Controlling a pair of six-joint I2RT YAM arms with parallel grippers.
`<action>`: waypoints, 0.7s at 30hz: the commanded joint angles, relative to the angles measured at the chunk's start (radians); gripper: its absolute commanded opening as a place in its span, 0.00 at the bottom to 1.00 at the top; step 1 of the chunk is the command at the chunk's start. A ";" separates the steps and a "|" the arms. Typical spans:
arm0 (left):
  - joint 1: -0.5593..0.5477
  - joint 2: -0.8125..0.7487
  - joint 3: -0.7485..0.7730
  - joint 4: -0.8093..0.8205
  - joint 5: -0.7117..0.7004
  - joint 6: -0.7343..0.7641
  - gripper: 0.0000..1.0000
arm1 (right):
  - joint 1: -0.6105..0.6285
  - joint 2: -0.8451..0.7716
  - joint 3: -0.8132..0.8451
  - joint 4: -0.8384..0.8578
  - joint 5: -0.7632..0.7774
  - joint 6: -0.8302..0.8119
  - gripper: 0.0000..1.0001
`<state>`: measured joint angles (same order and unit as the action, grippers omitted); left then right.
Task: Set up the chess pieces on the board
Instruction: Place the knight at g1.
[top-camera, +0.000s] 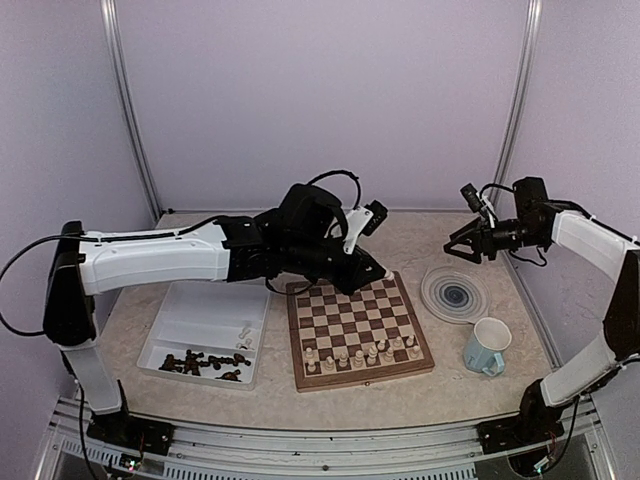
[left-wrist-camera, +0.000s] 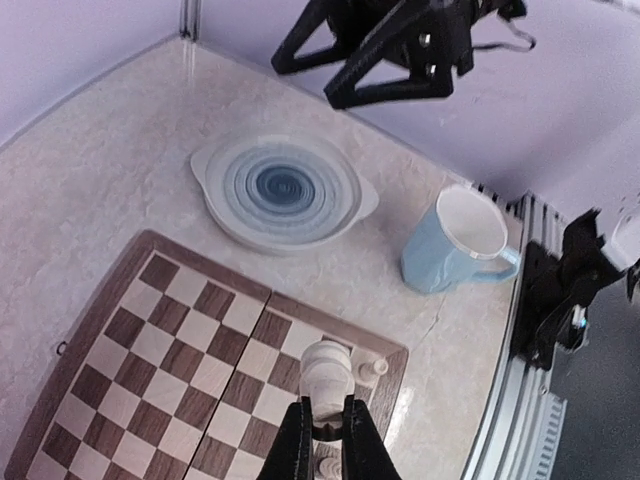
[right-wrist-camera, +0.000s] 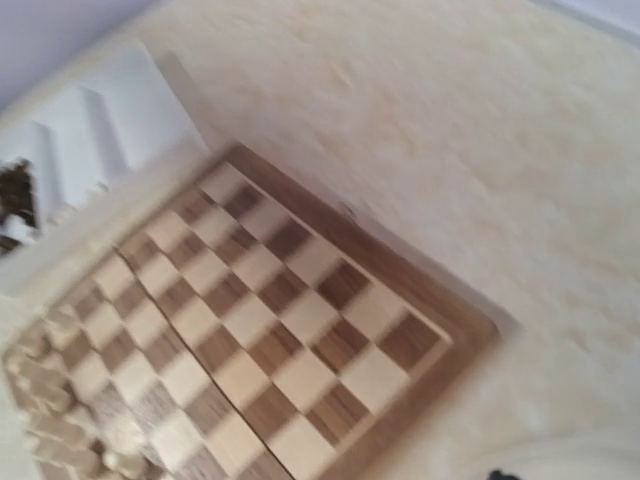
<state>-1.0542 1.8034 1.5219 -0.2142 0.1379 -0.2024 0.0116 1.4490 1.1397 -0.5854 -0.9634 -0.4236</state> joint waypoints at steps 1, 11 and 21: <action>-0.063 0.127 0.180 -0.262 -0.060 0.124 0.02 | 0.006 -0.097 -0.085 0.113 0.137 0.011 0.72; -0.141 0.437 0.561 -0.559 -0.115 0.240 0.02 | 0.005 -0.145 -0.139 0.140 0.147 0.002 0.74; -0.173 0.582 0.710 -0.704 -0.122 0.293 0.03 | 0.005 -0.164 -0.153 0.140 0.116 -0.006 0.76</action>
<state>-1.2129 2.3543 2.1899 -0.8307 0.0311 0.0502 0.0128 1.3113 0.9955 -0.4599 -0.8303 -0.4252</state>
